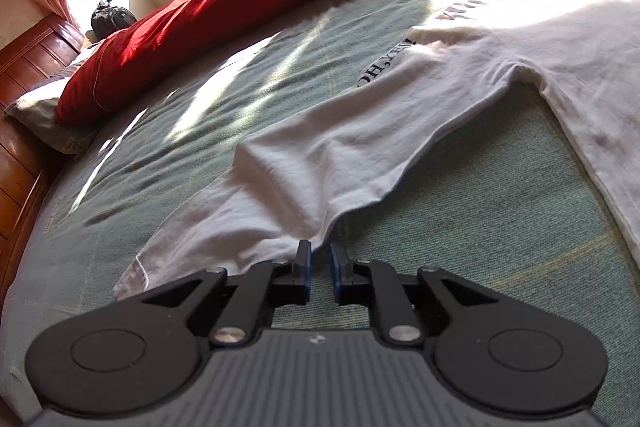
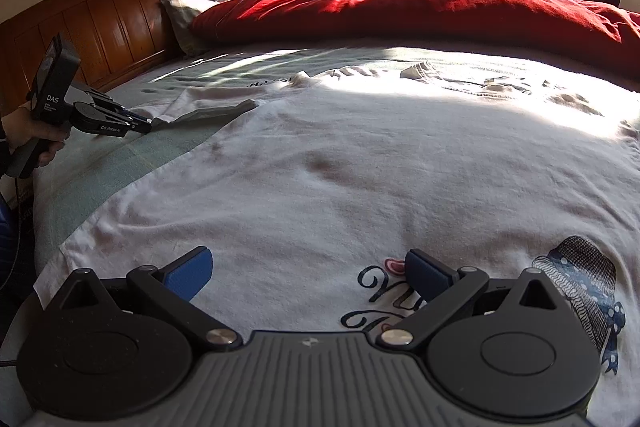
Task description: Fold clothes
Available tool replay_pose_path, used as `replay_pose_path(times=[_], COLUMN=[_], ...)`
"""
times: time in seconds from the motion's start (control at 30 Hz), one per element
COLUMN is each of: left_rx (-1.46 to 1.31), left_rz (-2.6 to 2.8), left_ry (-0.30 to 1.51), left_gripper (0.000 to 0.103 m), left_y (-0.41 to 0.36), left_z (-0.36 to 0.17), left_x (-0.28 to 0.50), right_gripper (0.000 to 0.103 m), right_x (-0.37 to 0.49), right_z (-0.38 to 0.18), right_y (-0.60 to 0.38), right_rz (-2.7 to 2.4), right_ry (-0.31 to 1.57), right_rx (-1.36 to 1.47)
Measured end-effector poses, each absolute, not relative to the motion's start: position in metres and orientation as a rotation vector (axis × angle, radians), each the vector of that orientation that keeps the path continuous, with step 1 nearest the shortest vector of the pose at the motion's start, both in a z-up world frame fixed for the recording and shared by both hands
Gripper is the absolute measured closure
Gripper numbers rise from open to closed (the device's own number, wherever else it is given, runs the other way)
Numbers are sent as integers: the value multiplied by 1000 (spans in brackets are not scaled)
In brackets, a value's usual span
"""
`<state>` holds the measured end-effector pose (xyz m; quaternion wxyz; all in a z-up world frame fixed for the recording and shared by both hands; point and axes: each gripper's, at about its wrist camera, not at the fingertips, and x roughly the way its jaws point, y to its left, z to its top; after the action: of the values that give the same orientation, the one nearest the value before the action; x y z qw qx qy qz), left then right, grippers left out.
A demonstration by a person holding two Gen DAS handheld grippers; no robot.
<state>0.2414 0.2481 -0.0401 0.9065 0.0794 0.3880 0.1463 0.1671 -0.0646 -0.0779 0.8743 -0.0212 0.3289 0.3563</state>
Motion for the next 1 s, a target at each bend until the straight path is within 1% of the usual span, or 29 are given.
replay_pose_path(times=[0.03, 0.07, 0.1, 0.13, 0.17, 0.2, 0.23, 0.33, 0.47, 0.5, 0.57, 0.67, 0.7, 0.77, 0.87, 1.0], left_rx=[113, 61, 10, -41, -92, -144, -195, -484, -687, -698, -635, -534, -513, -472, -410, -327], left_rz=[329, 356, 383, 409, 436, 462, 487, 583, 728, 748, 751, 737, 737, 736, 734, 731], left_ry=[786, 770, 754, 737, 720, 703, 685, 607, 572, 577, 615, 658, 666, 684, 709, 743], left_gripper=[86, 76, 62, 54, 41, 32, 31, 31, 33, 33, 33, 37, 52, 68, 71, 71], left_y=[258, 269, 279, 290, 300, 310, 321, 367, 405, 409, 402, 390, 388, 385, 380, 373], left_z=[-37, -35, -32, -29, -27, -24, -21, -32, -59, -64, -70, -68, -67, -64, -60, -55], left_x=[238, 234, 230, 226, 223, 219, 215, 204, 196, 198, 208, 219, 220, 222, 225, 230], right_gripper=[0, 0, 0, 0, 0, 0, 0, 0, 0, 0, 0, 0, 0, 0, 0, 0], right_x=[167, 167, 167, 167, 167, 167, 168, 170, 171, 171, 171, 172, 172, 171, 171, 170], right_z=[-78, -78, -78, -78, -78, -78, -77, -77, -77, -78, -78, -78, -79, -79, -79, -79], right_y=[-65, -65, -65, -65, -65, -65, -66, -68, -69, -68, -68, -67, -67, -66, -65, -65], right_rz=[745, 745, 745, 746, 746, 746, 748, 752, 755, 755, 754, 754, 753, 752, 750, 750], right_ry=[687, 687, 687, 687, 687, 687, 687, 690, 690, 689, 688, 685, 684, 682, 681, 680], right_rx=[-43, -42, -42, -41, -40, -39, -35, -13, 2, -1, -5, -9, -11, -18, -27, -27])
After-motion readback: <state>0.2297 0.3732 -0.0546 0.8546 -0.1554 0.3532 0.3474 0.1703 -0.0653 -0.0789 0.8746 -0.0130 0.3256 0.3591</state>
